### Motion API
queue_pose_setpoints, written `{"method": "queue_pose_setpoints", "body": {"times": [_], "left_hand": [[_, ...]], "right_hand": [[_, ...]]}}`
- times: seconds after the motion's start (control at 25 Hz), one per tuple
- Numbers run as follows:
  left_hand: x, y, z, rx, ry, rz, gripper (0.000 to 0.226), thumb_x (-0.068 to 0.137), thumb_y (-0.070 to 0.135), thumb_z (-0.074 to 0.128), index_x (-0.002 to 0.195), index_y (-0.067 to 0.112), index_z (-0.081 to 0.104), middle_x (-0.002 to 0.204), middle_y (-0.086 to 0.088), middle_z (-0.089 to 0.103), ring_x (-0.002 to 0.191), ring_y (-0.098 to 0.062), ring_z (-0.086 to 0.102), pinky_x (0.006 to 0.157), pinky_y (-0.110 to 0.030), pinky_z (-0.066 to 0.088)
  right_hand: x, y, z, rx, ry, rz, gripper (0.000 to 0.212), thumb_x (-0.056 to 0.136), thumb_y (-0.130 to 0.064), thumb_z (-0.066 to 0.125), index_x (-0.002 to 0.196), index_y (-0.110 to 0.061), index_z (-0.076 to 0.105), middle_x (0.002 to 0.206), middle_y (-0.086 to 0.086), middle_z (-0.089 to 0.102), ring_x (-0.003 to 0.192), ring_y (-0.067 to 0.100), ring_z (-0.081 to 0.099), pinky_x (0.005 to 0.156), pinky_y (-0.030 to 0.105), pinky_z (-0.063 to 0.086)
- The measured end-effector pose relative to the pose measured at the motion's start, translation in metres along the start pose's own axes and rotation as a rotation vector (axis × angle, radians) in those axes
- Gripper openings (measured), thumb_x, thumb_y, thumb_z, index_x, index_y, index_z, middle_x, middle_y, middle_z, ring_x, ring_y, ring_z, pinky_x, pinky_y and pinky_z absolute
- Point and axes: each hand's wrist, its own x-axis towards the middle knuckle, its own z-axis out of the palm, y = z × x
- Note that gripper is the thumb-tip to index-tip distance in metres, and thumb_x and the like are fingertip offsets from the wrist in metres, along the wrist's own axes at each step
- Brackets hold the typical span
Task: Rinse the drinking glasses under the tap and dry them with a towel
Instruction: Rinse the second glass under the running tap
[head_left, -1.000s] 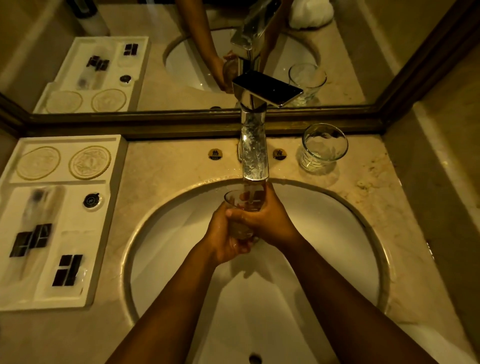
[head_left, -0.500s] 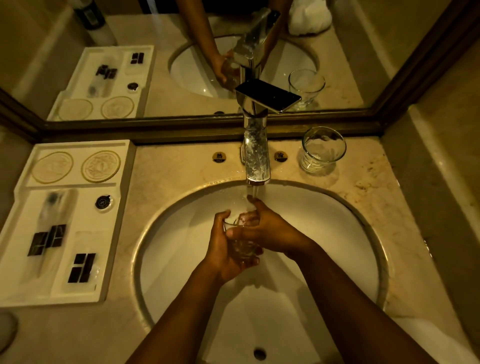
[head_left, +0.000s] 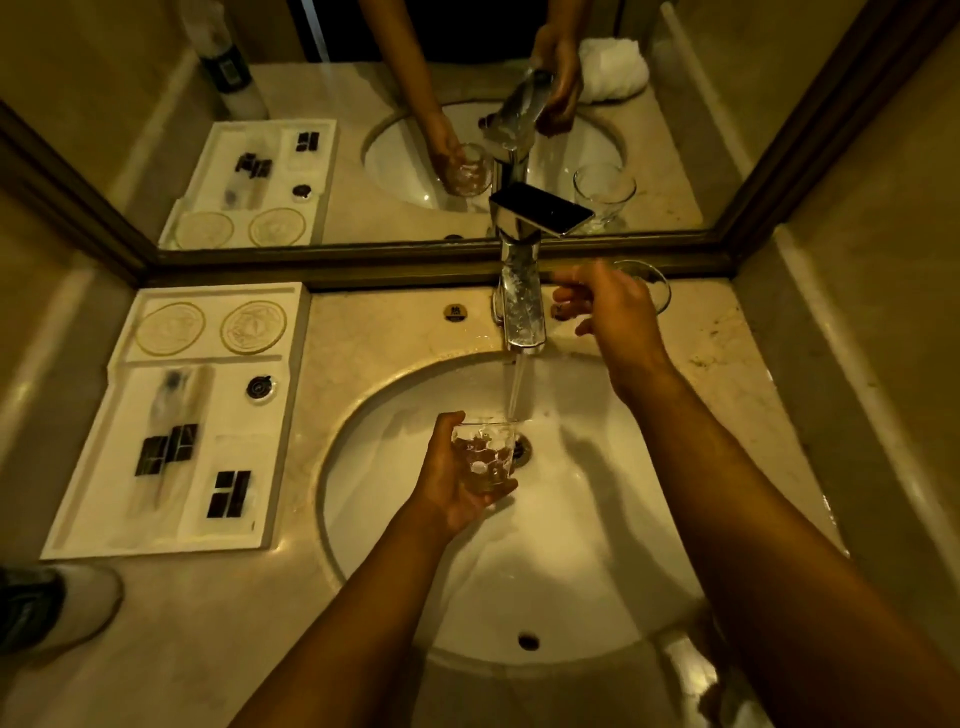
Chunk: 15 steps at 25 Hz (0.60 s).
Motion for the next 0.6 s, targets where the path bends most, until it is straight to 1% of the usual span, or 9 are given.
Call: {"method": "queue_pose_setpoints", "body": {"times": [0.08, 0.12, 0.16, 0.28, 0.36, 0.4, 0.48, 0.52, 0.6], "left_hand": [[-0.004, 0.003, 0.001, 0.066, 0.056, -0.031, 0.052, 0.082, 0.060, 0.060, 0.090, 0.009, 0.071, 0.078, -0.013, 0.070, 0.075, -0.027, 0.063, 0.084, -0.042, 0.051], [-0.006, 0.003, 0.001, 0.104, 0.075, -0.054, 0.050, 0.081, 0.061, 0.061, 0.083, 0.012, 0.069, 0.068, -0.010, 0.067, 0.064, -0.024, 0.061, 0.082, -0.041, 0.051], [-0.011, 0.004, 0.001, 0.138, 0.100, -0.077, 0.050, 0.079, 0.064, 0.063, 0.079, 0.014, 0.067, 0.061, -0.007, 0.063, 0.055, -0.021, 0.058, 0.079, -0.039, 0.051], [-0.021, -0.001, -0.007, 0.172, 0.168, -0.135, 0.054, 0.076, 0.067, 0.066, 0.079, 0.013, 0.063, 0.057, -0.005, 0.058, 0.054, -0.021, 0.055, 0.077, -0.039, 0.054], [-0.028, -0.004, -0.014, 0.182, 0.152, -0.182, 0.056, 0.081, 0.066, 0.063, 0.072, 0.010, 0.060, 0.059, -0.007, 0.055, 0.051, -0.021, 0.053, 0.077, -0.038, 0.052], [-0.032, -0.005, -0.018, 0.183, 0.154, -0.197, 0.057, 0.082, 0.065, 0.062, 0.076, 0.009, 0.063, 0.065, -0.009, 0.059, 0.055, -0.023, 0.057, 0.078, -0.039, 0.052], [-0.030, -0.010, -0.030, 0.206, 0.188, -0.216, 0.060, 0.079, 0.067, 0.065, 0.094, 0.009, 0.066, 0.083, -0.013, 0.064, 0.069, -0.029, 0.062, 0.079, -0.042, 0.055], [-0.025, -0.013, -0.037, 0.217, 0.202, -0.222, 0.065, 0.076, 0.068, 0.067, 0.104, 0.009, 0.065, 0.090, -0.015, 0.065, 0.073, -0.031, 0.064, 0.080, -0.045, 0.057], [-0.020, -0.017, -0.051, 0.267, 0.221, -0.260, 0.084, 0.069, 0.069, 0.070, 0.125, 0.007, 0.061, 0.110, -0.017, 0.068, 0.085, -0.035, 0.066, 0.079, -0.051, 0.058]], "right_hand": [[0.002, -0.019, -0.002, 0.193, -0.030, 0.014, 0.034, 0.096, -0.042, 0.050, 0.084, -0.016, 0.068, 0.072, -0.001, 0.061, 0.069, 0.015, 0.053, 0.058, 0.024, 0.040], [0.005, -0.029, -0.002, 0.246, -0.041, 0.027, 0.037, 0.095, -0.048, 0.051, 0.082, -0.018, 0.067, 0.068, -0.003, 0.058, 0.064, 0.012, 0.050, 0.056, 0.023, 0.039], [0.008, -0.037, 0.000, 0.255, -0.046, 0.042, 0.036, 0.095, -0.049, 0.052, 0.081, -0.019, 0.066, 0.065, -0.005, 0.056, 0.060, 0.010, 0.048, 0.055, 0.023, 0.038], [0.013, -0.047, 0.009, 0.175, 0.021, 0.111, 0.028, 0.096, -0.034, 0.053, 0.072, -0.019, 0.059, 0.058, -0.005, 0.050, 0.051, 0.009, 0.042, 0.053, 0.026, 0.035], [0.012, -0.042, 0.011, 0.125, 0.073, 0.170, 0.030, 0.093, -0.035, 0.054, 0.067, -0.020, 0.054, 0.055, -0.004, 0.045, 0.048, 0.011, 0.039, 0.054, 0.031, 0.036], [0.010, -0.039, 0.012, 0.105, 0.084, 0.192, 0.030, 0.092, -0.037, 0.053, 0.067, -0.020, 0.053, 0.055, -0.003, 0.045, 0.048, 0.011, 0.040, 0.056, 0.033, 0.038], [0.006, -0.033, 0.013, 0.034, 0.107, 0.205, 0.032, 0.092, -0.041, 0.051, 0.069, -0.019, 0.054, 0.060, -0.002, 0.048, 0.051, 0.012, 0.042, 0.058, 0.033, 0.040], [0.005, -0.031, 0.013, -0.011, 0.119, 0.200, 0.034, 0.093, -0.043, 0.050, 0.070, -0.019, 0.056, 0.062, -0.002, 0.050, 0.053, 0.012, 0.043, 0.057, 0.032, 0.040], [0.002, -0.031, 0.014, -0.061, 0.122, 0.196, 0.039, 0.095, -0.046, 0.046, 0.069, -0.019, 0.058, 0.065, -0.002, 0.054, 0.057, 0.013, 0.047, 0.056, 0.030, 0.039]]}}
